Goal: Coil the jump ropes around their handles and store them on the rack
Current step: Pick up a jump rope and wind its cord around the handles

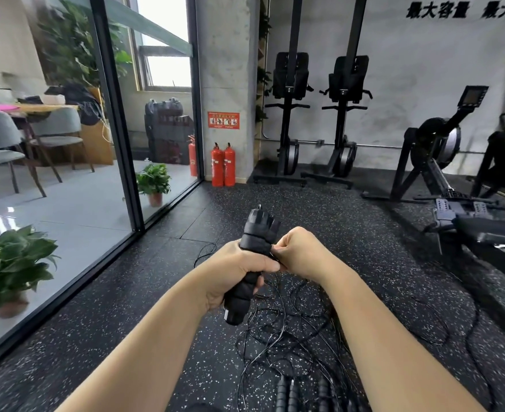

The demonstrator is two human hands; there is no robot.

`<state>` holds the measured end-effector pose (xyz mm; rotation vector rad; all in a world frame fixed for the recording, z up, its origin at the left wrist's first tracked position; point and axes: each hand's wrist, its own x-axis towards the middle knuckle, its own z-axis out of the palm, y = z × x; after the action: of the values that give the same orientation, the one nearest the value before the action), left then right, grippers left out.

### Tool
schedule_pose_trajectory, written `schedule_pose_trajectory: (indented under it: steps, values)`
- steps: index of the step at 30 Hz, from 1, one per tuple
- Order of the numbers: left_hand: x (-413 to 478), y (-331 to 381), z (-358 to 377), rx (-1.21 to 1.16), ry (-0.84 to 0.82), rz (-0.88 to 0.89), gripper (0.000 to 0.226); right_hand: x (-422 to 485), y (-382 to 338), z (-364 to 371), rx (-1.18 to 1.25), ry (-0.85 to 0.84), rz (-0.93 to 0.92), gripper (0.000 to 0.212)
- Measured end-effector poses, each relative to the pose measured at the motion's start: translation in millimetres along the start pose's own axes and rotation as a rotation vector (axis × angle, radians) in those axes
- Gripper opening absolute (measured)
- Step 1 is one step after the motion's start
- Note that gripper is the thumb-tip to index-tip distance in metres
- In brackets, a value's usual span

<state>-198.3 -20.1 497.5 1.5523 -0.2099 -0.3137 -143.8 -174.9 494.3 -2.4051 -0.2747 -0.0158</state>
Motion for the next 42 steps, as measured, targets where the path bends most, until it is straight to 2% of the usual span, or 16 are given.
schedule_pose_trajectory:
  steps: [5,8,11,15,18,20,22,23,26,30,34,36,38,42]
  values:
    - [-1,7,-23,-0.028,0.099,-0.092,0.013,-13,-1,-24,-0.19,0.122,0.026,0.045]
    - [-3,4,-35,-0.098,0.05,-0.185,0.03,-19,-8,-35,-0.118,0.117,-0.022,0.046]
    - [-2,-5,-35,-0.124,0.052,-0.236,0.016,-27,-24,-38,-0.083,0.052,-0.095,0.043]
    - [-1,-9,-33,-0.109,0.055,-0.296,0.009,-39,-48,-43,-0.376,0.151,-0.239,0.046]
    - [-5,-6,-32,0.018,-0.054,-0.353,0.011,-43,-64,-42,-0.58,0.291,-0.401,0.054]
    - [-10,-2,-31,0.172,-0.199,-0.387,0.018,-42,-73,-40,-0.66,0.339,-0.509,0.056]
    - [-13,3,-32,0.338,-0.374,-0.41,0.037,-39,-80,-38,-0.674,0.35,-0.594,0.058]
    - [-15,7,-32,0.4,-0.448,-0.41,0.036,-38,-83,-37,-0.657,0.34,-0.614,0.059]
    - [-19,17,-32,0.479,-0.583,-0.377,0.03,-28,-84,-37,-0.494,0.229,-0.566,0.062]
    - [-21,29,-36,0.48,-0.721,-0.297,0.034,-16,-75,-30,0.097,-0.142,-0.401,0.06]
    - [-22,32,-38,0.354,-0.824,-0.252,0.037,-19,-66,-14,0.525,-0.394,-0.136,0.052]
    - [-22,26,-38,0.222,-0.846,-0.215,0.039,-22,-59,-3,0.822,-0.515,0.007,0.051]
    - [-22,17,-39,0.091,-0.845,-0.175,0.038,-26,-49,8,1.04,-0.549,0.055,0.044]
    - [-19,-1,-48,-0.174,-0.815,-0.175,0.042,-34,-32,19,1.058,-0.378,-0.077,0.033]
